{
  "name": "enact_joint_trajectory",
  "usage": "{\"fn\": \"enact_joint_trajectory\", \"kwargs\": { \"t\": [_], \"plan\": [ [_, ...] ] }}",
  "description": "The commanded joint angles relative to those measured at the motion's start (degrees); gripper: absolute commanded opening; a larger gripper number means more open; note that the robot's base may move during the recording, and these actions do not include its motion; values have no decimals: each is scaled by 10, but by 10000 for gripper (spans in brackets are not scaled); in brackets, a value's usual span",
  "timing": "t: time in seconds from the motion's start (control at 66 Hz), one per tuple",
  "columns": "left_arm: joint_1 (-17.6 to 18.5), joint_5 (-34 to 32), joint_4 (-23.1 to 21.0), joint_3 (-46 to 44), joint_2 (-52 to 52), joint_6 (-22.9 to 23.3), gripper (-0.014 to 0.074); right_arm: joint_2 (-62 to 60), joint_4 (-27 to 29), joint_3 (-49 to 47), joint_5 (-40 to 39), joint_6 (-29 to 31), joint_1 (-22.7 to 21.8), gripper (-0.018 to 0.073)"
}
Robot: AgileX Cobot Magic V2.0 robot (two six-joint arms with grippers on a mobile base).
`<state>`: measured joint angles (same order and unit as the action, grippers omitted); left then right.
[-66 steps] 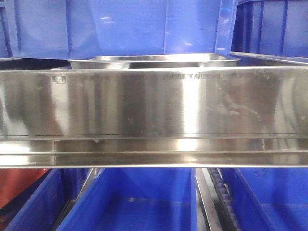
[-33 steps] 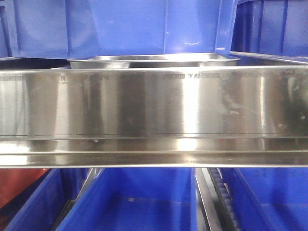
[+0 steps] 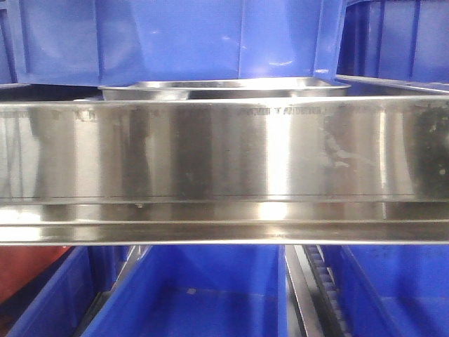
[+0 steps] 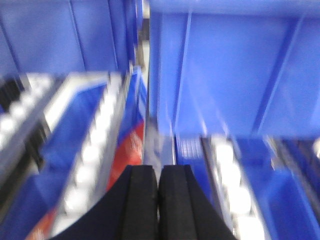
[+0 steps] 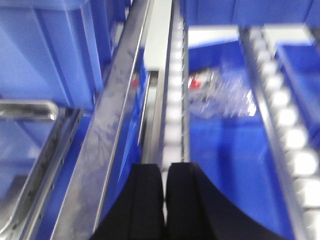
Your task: Stack silver trays without gaps
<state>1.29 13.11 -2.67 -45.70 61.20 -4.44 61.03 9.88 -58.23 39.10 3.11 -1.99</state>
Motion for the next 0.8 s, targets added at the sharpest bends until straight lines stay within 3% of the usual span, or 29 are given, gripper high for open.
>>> {"fn": "enact_joint_trajectory", "kwargs": {
  "t": [0.0,0.121,0.182,0.288,0.394,0.47,0.636,0.788],
  "plan": [
    [13,44,-10,-27,32,0,-8,29,9,-9,11,-41,2,-13],
    [58,87,-10,-83,77,6,-15,67,8,-23,5,-77,26,6],
    [84,100,-4,-109,99,39,-16,86,-4,-32,3,-109,45,6],
    [134,138,73,-164,148,152,-16,117,-74,-52,5,-203,95,6],
    [180,208,190,-230,202,293,-16,150,-156,-84,41,-290,145,6],
    [202,252,225,-271,233,338,-16,175,-175,-120,83,-319,175,6],
    [229,329,209,-335,276,347,-16,230,-175,-211,169,-341,217,6],
    [233,330,178,-351,299,347,-16,283,-175,-276,187,-341,233,6]
  ]
}}
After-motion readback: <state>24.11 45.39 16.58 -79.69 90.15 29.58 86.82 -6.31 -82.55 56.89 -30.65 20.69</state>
